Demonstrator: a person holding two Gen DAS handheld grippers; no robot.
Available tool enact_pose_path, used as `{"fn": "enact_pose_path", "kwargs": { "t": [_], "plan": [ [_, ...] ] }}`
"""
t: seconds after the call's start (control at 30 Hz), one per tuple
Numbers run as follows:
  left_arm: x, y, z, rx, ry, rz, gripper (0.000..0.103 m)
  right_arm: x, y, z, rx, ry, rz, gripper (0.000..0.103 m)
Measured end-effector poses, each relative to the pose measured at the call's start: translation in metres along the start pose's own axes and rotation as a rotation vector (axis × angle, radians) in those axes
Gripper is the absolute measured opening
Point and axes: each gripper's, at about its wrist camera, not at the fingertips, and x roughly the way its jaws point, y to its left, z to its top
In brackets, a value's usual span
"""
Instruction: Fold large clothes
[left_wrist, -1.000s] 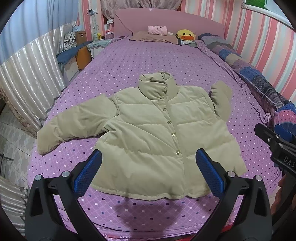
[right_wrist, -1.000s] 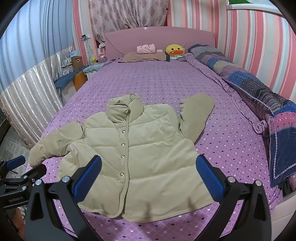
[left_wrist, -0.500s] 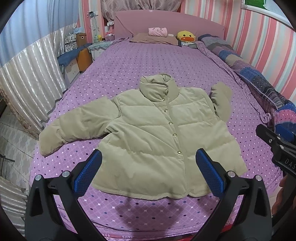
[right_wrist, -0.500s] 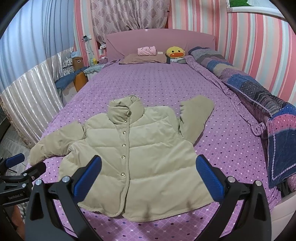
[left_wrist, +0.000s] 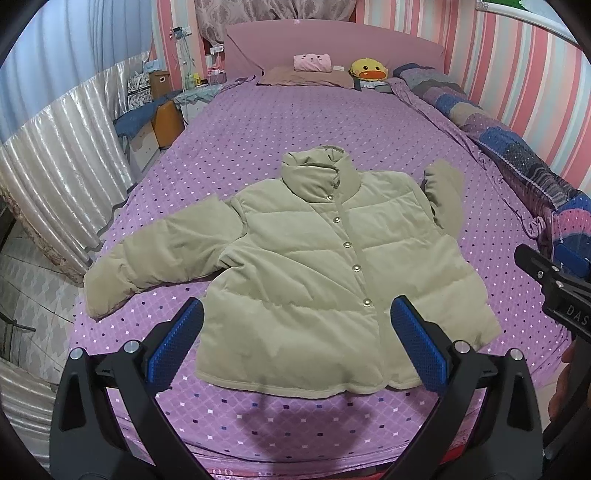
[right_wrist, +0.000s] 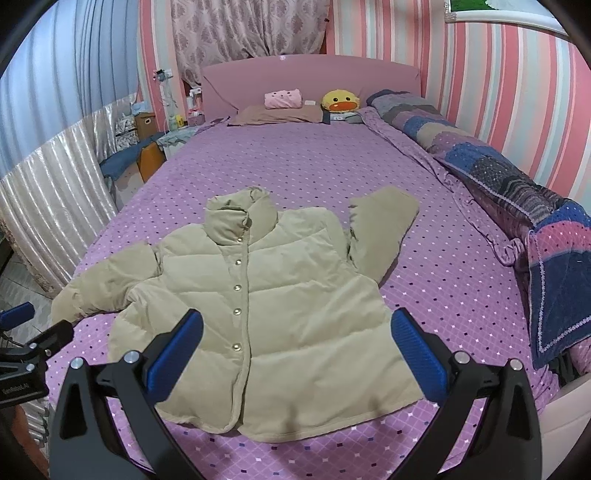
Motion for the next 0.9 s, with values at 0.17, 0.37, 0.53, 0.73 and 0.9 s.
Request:
{"fn": "enact_pose_path", "kwargs": {
  "t": [0.17, 0.37, 0.53, 0.73, 0.9],
  "plan": [
    [0.002, 0.0021, 0.0009, 0.003, 0.002, 0.001, 0.1, 0.0023, 0.0045, -0.0038, -0.009, 0.008, -0.003, 0.101],
    [0.0026, 0.0023, 0.0007, 0.003, 0.002, 0.0, 0.1, 0.003, 0.0078, -0.0042, -0.01, 0.007, -0.005, 0.101],
    [0.0042, 0.0025, 0.0016, 0.005, 0.004, -0.002, 0.1, 0.0037, 0.008, -0.0044, -0.011, 0.009, -0.007, 0.101],
    [0.0064, 0.003, 0.0035, 0.004, 0.013, -0.004, 0.1, 0.0048, 0.0082, -0.0037, -0.008, 0.009, -0.006, 0.101],
    [0.0063, 0.0015, 0.004, 0.006, 0.013, -0.002, 0.1, 0.0051, 0.008, -0.004, -0.008, 0.009, -0.005, 0.101]
  ]
}}
